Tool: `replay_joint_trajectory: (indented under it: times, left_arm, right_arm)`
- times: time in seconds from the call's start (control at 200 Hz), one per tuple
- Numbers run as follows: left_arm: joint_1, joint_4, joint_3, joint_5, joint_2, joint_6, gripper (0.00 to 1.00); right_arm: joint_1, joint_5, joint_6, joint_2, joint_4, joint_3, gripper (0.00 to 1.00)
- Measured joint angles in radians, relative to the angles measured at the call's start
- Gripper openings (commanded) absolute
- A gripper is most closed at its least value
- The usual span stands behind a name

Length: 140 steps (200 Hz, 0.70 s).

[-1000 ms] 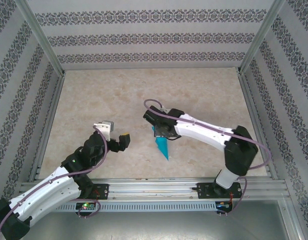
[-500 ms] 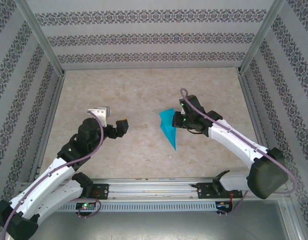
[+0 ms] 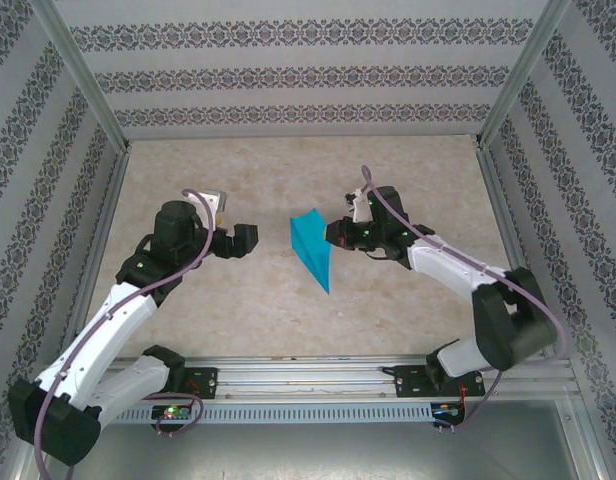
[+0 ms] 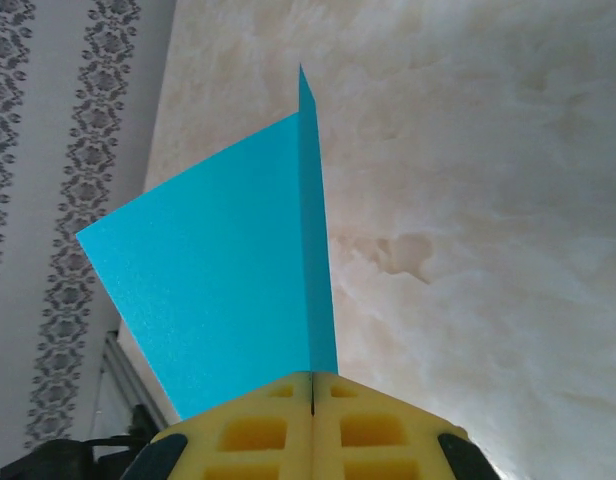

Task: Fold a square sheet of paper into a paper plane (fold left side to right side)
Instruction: Place the paper plane at the center of the table.

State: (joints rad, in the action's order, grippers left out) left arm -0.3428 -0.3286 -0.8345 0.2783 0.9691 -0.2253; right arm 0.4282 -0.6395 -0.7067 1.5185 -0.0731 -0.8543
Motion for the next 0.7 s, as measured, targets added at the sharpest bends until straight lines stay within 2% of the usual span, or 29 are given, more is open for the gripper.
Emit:
replay_joint_trajectory:
  times: [0.375, 0.699]
  left_arm:
    - [0.005, 0.156, 0.154, 0.093, 0.011, 0.074, 1.0]
    - [0.005, 0.234, 0.214, 0.107, 0.016, 0.117, 1.0]
  right_arm:
    - [0.045, -0.005, -0.15, 0.209, -0.283, 0.023, 0.0]
    - [0.047, 0.031, -0.187, 0.317, -0.379, 0.032, 0.0]
